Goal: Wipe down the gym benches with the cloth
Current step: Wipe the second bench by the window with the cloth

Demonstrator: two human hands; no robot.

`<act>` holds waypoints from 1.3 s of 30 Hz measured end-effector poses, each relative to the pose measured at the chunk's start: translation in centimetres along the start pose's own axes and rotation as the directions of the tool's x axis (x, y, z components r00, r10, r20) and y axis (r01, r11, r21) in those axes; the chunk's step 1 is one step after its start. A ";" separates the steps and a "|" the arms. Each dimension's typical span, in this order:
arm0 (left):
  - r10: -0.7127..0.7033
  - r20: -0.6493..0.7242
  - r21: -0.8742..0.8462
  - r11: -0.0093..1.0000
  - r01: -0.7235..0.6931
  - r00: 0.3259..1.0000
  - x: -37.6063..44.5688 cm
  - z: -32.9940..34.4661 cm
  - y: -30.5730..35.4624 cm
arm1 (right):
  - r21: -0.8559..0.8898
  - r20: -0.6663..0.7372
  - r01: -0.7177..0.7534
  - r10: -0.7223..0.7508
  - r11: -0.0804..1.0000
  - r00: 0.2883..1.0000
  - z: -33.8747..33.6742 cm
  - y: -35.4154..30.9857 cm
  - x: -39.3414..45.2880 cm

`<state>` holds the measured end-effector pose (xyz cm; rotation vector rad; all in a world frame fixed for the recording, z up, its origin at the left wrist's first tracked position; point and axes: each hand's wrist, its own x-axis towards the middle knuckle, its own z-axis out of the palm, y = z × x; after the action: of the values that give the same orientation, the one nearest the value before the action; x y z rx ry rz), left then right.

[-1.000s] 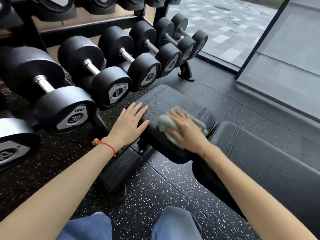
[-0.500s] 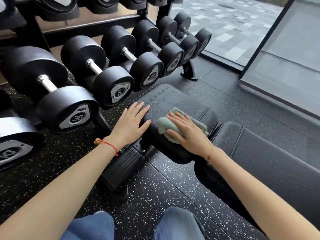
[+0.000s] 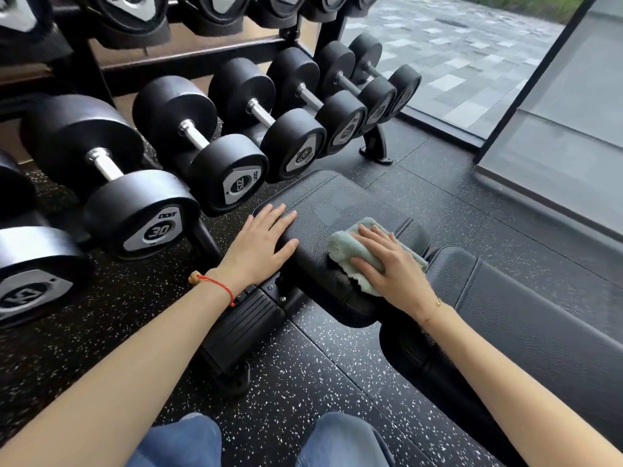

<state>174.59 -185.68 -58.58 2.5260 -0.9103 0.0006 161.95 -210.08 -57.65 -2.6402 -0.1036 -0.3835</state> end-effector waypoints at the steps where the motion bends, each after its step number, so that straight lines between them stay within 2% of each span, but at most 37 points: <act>1: -0.002 0.007 -0.001 1.000 0.002 1.000 0.1 -0.1 0.0 | -0.014 -0.015 -0.018 0.018 1.000 1.000 -0.1 0.7 0.8; 5: 0.005 0.034 -0.039 0.999 -0.004 0.999 0.3 -0.7 -0.5 | -0.098 -0.065 -0.274 0.268 0.957 0.961 -0.1 1.0 7.3; 6: -0.001 0.016 -0.052 0.999 0.002 1.000 0.4 -0.9 -0.7 | -0.129 -0.040 -0.275 0.272 0.953 0.962 0.5 0.2 8.2; 9: -0.043 -0.053 -0.045 0.998 0.040 0.998 0.7 -1.4 -1.8 | -0.070 0.070 -0.016 0.021 0.997 0.997 2.6 -2.9 6.6; 11: -0.055 -0.039 -0.026 0.998 0.054 0.998 0.9 -1.5 -2.5 | -0.009 0.130 0.140 -0.138 0.990 0.982 2.8 -3.6 3.5; 13: -0.062 0.002 -0.031 0.998 0.062 0.998 1.0 -1.6 -2.9 | 0.011 0.141 0.161 -0.161 0.987 0.977 2.1 -2.1 2.7; 16: -0.074 0.033 -0.076 0.994 0.077 0.997 0.9 -1.5 -2.9 | -0.037 0.037 -0.030 0.031 0.999 0.999 1.3 0.7 7.0; 18: -0.078 0.036 -0.095 0.992 0.081 0.996 0.8 -1.3 -2.8 | -0.106 0.001 -0.167 0.168 0.980 0.986 1.5 0.7 11.0; 20: -0.073 0.033 -0.099 0.992 0.076 0.997 0.8 -1.3 -2.9 | -0.131 0.033 -0.189 0.195 0.973 0.980 2.9 -0.8 13.2; 23: -0.066 0.032 -0.091 0.994 0.068 0.997 0.7 -1.6 -3.3 | -0.042 0.123 0.024 -0.018 0.999 0.992 4.4 -3.5 11.1; 25: -0.043 0.030 -0.063 0.997 0.045 0.999 0.5 -1.8 -3.7 | 0.017 0.161 0.181 -0.182 0.983 0.970 4.3 -4.2 7.4; 27: -0.021 0.011 -0.031 0.999 0.021 1.000 0.2 -1.9 -4.1 | 0.048 0.182 0.233 -0.238 0.971 0.954 3.7 -3.3 5.9; 29: -0.030 -0.008 -0.036 0.999 0.030 1.000 -0.2 -2.1 -4.4 | 0.026 0.141 0.152 -0.155 0.988 0.978 3.2 -1.4 8.3; 32: -0.041 -0.011 -0.045 0.998 0.040 0.999 -0.7 -2.3 -4.5 | -0.084 0.076 -0.109 0.116 0.990 0.990 2.8 -0.6 14.7; 34: -0.038 0.002 -0.036 0.999 0.038 0.999 -0.7 -2.4 -4.5 | -0.114 0.069 -0.169 0.177 0.979 0.982 3.9 -1.7 17.5; 36: -0.044 0.013 -0.040 0.998 0.045 0.999 -0.7 -2.5 -4.5 | -0.095 0.103 -0.084 0.094 0.992 0.990 5.2 -3.9 17.5; 39: -0.031 0.009 -0.050 0.998 0.031 0.999 -0.5 -2.8 -4.5 | 0.020 0.141 0.119 -0.121 0.993 0.983 6.3 -6.5 13.1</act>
<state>177.36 -181.18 -58.02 2.4949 -0.8639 -0.0422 175.17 -201.34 -56.42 -2.6556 -0.3110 -0.2329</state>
